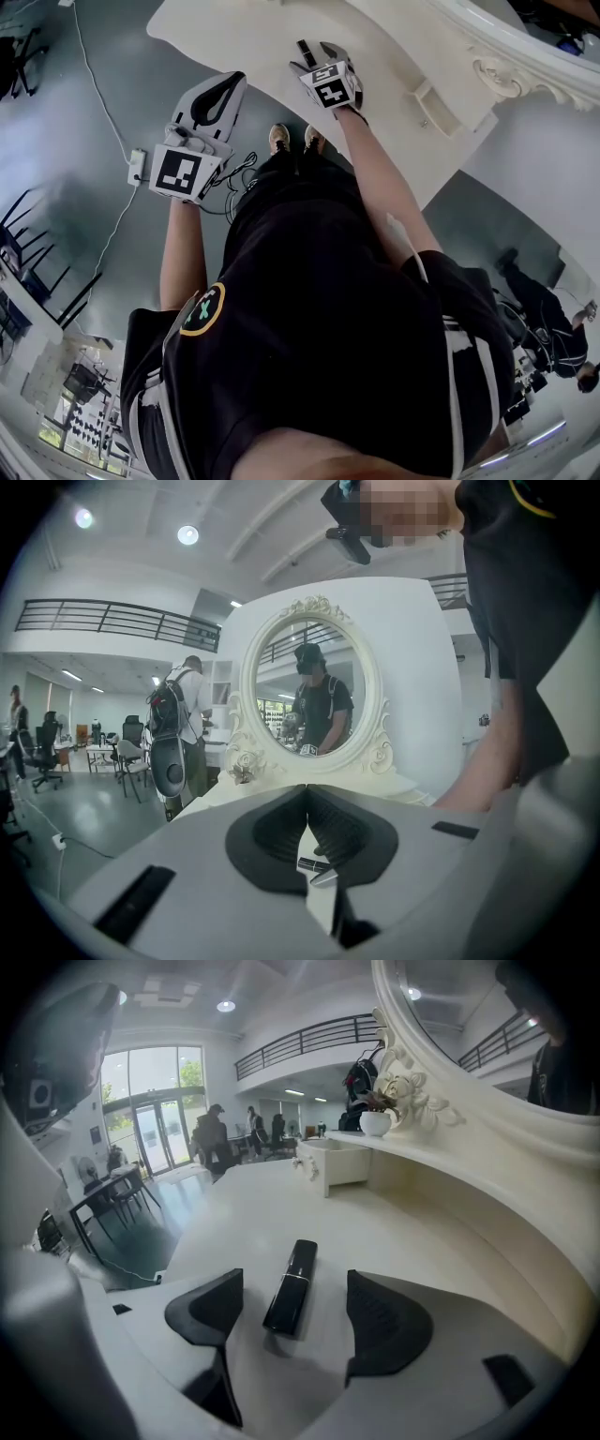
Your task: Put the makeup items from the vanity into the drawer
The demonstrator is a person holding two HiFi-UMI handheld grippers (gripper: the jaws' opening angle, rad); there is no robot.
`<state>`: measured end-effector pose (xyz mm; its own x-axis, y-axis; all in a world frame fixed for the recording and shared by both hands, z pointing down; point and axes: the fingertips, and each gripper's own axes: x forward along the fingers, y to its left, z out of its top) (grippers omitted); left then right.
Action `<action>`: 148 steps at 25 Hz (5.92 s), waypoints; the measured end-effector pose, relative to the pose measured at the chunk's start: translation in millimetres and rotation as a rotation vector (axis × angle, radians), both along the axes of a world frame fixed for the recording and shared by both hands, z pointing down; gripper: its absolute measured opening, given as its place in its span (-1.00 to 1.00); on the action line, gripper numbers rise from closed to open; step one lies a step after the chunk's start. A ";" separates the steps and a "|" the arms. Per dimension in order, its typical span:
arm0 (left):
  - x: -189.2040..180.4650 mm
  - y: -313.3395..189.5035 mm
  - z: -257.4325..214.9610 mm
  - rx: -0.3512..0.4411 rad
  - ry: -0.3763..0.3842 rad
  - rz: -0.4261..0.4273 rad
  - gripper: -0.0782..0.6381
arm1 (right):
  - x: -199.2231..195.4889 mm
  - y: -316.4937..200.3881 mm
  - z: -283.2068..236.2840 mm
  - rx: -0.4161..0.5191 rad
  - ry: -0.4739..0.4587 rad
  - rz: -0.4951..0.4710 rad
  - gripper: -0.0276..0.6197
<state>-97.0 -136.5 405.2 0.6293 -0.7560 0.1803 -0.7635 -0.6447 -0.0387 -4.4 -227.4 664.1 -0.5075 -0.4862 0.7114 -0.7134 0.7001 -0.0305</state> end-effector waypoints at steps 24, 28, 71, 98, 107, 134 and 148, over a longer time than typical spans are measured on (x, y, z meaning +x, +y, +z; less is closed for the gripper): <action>1.6 5.7 -8.5 0.024 -0.018 -0.015 -0.72 | -20.5 19.8 -9.0 0.028 0.010 -0.122 -0.55; 1.9 7.1 -10.8 0.019 -0.028 -0.024 -0.72 | -23.3 16.9 -22.5 0.056 -0.001 -0.124 -0.55; -56.6 -142.0 13.8 0.018 0.030 0.025 -0.72 | -67.0 -94.9 -188.7 0.324 -0.146 -0.046 -0.55; -106.8 -216.6 26.6 -0.018 0.065 0.117 -0.72 | -123.6 -193.9 -115.2 0.174 -0.023 0.000 -0.55; -110.2 -219.3 27.0 -0.024 0.058 0.099 -0.72 | -126.5 -208.6 -77.6 0.091 0.004 -0.020 -0.55; -91.8 -224.9 14.9 -0.001 0.062 0.145 -0.72 | -121.6 -182.7 -174.9 0.293 -0.102 -0.042 -0.35; -50.0 -214.3 -19.3 0.039 0.077 0.271 -0.72 | -79.7 -114.6 -308.5 0.611 -0.303 -0.017 -0.71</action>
